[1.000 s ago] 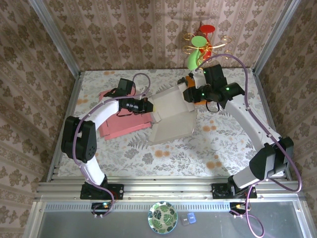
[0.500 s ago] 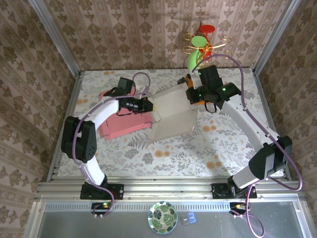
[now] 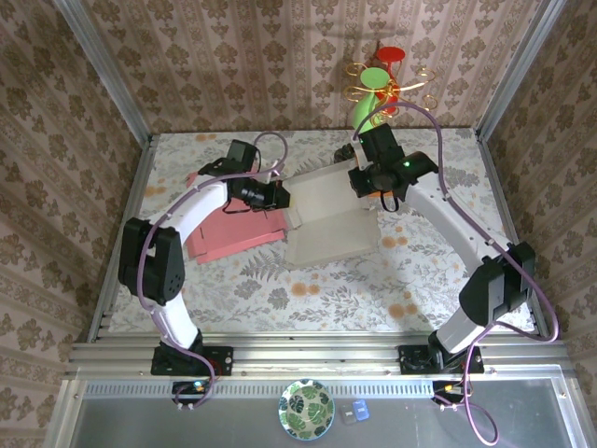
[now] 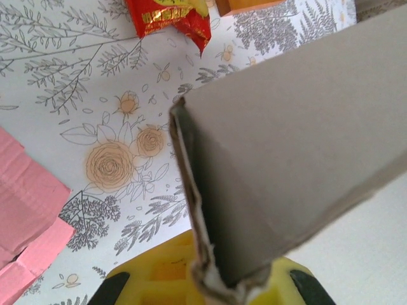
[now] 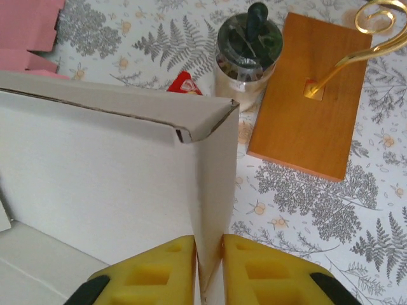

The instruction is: Fold the paper box

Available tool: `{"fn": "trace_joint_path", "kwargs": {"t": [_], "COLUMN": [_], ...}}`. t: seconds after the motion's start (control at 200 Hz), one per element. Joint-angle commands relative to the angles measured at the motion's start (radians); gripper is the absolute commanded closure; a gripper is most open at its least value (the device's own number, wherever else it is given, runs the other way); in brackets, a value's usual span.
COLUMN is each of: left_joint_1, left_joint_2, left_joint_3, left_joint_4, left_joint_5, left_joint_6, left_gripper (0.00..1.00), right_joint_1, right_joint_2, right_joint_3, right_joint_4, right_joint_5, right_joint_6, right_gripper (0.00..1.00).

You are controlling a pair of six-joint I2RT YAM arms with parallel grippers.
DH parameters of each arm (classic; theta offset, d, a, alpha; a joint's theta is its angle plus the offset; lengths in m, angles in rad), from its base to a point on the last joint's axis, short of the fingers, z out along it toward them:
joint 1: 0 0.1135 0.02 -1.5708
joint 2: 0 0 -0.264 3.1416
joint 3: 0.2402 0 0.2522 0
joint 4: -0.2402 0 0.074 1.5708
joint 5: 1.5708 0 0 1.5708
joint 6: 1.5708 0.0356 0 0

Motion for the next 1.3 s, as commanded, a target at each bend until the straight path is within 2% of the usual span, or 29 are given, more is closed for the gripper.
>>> {"fn": "trace_joint_path", "kwargs": {"t": [0.0, 0.32, 0.365, 0.41, 0.6, 0.755, 0.835, 0.9, 1.105, 1.295], "left_joint_1": [-0.012, -0.011, -0.012, -0.012, -0.015, -0.026, -0.027, -0.026, -0.027, -0.026], "left_joint_2": [0.009, 0.009, 0.011, 0.011, 0.016, 0.022, 0.025, 0.025, 0.030, 0.031], "left_joint_3": [0.045, 0.054, 0.057, 0.060, 0.076, 0.093, 0.098, 0.100, 0.103, 0.106], "left_joint_4": [-0.014, -0.022, -0.025, -0.026, -0.035, -0.047, -0.051, -0.050, -0.052, -0.053], "left_joint_5": [0.018, 0.011, 0.009, 0.007, 0.001, -0.004, -0.007, -0.007, -0.007, -0.005], "left_joint_6": [0.023, 0.023, 0.021, 0.022, 0.007, 0.000, -0.003, -0.005, -0.006, -0.006], "left_gripper": [1.00, 1.00, 1.00, 1.00, 1.00, 1.00, 1.00, 1.00, 1.00, 1.00], "right_joint_1": [0.010, 0.011, 0.011, 0.011, 0.034, 0.073, 0.079, 0.077, 0.071, 0.061], "right_joint_2": [0.033, 0.050, 0.051, 0.052, 0.064, 0.124, 0.165, 0.167, 0.146, 0.155], "right_joint_3": [0.038, 0.033, 0.032, 0.030, 0.040, 0.098, 0.145, 0.153, 0.158, 0.146], "right_joint_4": [-0.047, -0.053, -0.053, -0.053, -0.081, -0.187, -0.256, -0.260, -0.219, -0.217], "right_joint_5": [-0.018, -0.005, 0.006, 0.025, 0.177, 0.408, 0.456, 0.439, 0.261, 0.212], "right_joint_6": [0.017, 0.032, 0.038, 0.046, 0.095, 0.175, 0.206, 0.208, 0.183, 0.198], "right_gripper": [0.79, 0.75, 0.77, 0.82, 1.00, 1.00, 1.00, 1.00, 0.81, 0.79]}}
